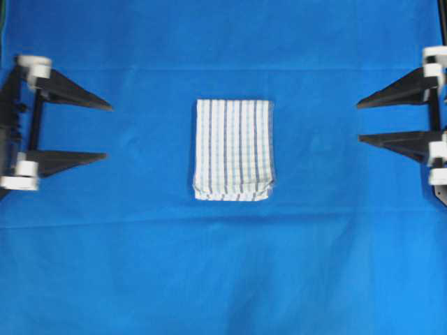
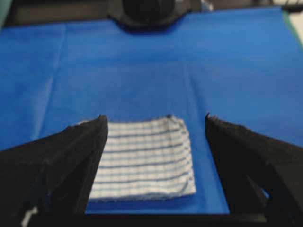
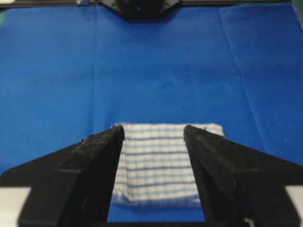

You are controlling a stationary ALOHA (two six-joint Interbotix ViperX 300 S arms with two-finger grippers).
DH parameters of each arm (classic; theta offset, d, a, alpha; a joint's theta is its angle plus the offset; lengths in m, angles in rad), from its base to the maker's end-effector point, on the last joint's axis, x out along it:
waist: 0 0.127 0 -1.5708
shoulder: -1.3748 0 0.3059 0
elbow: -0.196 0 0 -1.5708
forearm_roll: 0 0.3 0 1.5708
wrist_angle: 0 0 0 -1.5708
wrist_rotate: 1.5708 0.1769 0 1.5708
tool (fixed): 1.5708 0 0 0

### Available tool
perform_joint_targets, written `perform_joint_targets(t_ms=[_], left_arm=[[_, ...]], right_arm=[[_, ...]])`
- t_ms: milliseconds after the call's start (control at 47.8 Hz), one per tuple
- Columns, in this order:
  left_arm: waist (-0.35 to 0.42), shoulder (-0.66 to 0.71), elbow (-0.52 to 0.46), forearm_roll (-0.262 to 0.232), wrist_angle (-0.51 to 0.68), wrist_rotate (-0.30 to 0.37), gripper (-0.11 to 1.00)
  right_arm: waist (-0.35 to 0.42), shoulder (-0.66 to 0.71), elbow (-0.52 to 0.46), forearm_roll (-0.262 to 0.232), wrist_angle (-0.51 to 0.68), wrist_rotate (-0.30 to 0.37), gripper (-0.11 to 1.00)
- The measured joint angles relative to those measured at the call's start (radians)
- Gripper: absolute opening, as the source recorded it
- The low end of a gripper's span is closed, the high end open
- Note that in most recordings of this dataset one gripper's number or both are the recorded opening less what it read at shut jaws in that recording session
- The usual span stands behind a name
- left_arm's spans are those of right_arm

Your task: Fold the blue towel.

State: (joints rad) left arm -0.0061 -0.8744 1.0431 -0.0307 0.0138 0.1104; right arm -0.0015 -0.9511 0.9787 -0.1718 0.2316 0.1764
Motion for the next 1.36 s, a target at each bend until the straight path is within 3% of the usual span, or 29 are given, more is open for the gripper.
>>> perform_joint_targets(t_ms=[355, 606, 1359], left_arm=[[0.0, -0.262, 0.178, 0.002, 0.043, -0.011, 0.78], [0.0, -0.364, 0.295, 0.002, 0.04, -0.04, 0.78], [0.0, -0.377, 0.322, 0.002, 0.02, -0.055, 0.78]], right_arm=[[0.0, -0.221, 0.186, 0.0, 0.0, 0.009, 0.59], [0.0, -0.259, 0.291, 0.018, -0.032, 0.014, 0.59], [0.0, -0.244, 0.308, 0.029, -0.061, 0.014, 0.59]])
